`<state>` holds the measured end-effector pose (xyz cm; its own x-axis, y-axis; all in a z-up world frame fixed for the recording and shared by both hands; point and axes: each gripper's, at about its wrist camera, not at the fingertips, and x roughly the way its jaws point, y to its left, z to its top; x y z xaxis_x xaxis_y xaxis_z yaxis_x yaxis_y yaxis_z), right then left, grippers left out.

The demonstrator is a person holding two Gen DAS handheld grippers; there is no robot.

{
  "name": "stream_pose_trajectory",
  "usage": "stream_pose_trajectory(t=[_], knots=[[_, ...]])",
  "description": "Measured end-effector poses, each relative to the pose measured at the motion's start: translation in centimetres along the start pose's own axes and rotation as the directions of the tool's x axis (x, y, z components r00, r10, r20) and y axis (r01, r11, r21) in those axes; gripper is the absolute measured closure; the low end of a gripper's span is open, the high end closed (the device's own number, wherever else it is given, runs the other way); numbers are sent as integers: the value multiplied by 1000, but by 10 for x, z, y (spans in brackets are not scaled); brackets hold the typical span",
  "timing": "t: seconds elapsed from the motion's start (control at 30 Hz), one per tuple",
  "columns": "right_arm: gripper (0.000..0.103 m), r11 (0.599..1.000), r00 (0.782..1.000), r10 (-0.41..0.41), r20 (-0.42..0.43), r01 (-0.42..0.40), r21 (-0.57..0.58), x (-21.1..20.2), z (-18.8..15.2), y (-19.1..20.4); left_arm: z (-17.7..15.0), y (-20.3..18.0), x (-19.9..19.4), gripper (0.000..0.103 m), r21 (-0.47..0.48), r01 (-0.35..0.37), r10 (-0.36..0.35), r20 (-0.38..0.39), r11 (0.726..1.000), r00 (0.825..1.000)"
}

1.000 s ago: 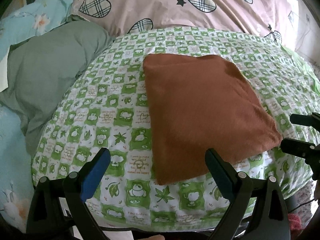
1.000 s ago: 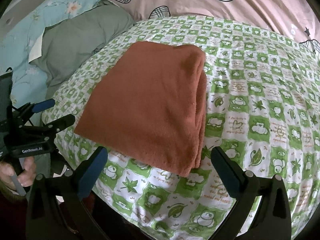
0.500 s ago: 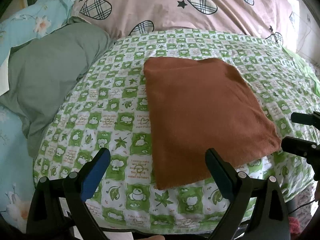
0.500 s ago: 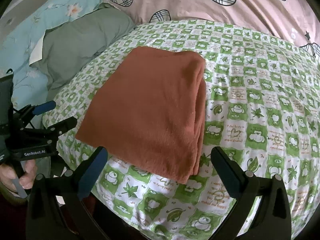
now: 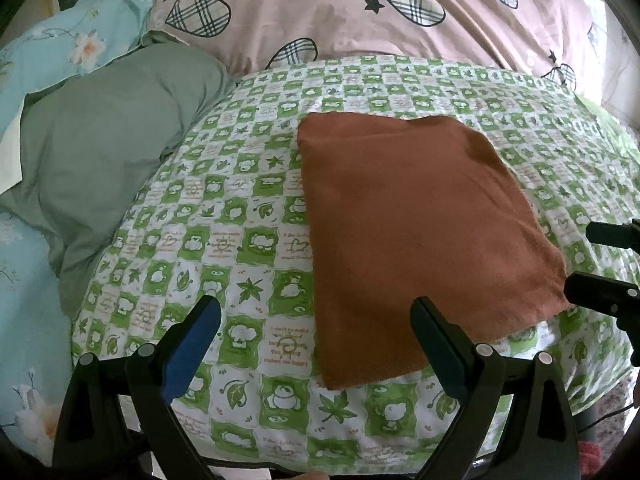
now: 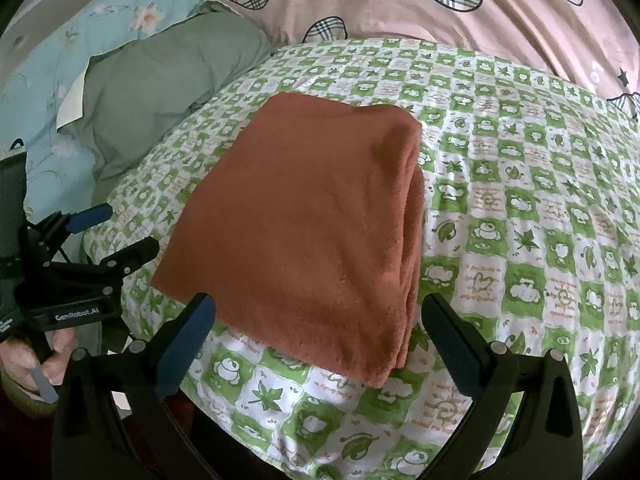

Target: Fold small clothes

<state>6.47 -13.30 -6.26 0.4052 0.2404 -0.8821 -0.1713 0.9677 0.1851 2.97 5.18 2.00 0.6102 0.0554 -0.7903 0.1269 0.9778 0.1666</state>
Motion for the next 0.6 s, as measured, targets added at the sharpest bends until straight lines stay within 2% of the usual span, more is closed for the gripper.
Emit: stream_pose_trajectory(t=[0.6], knots=[[0, 1000, 1000, -5, 3, 5, -17, -8, -7, 9, -4, 0, -16, 7, -9, 20, -19, 20, 1000, 1000]])
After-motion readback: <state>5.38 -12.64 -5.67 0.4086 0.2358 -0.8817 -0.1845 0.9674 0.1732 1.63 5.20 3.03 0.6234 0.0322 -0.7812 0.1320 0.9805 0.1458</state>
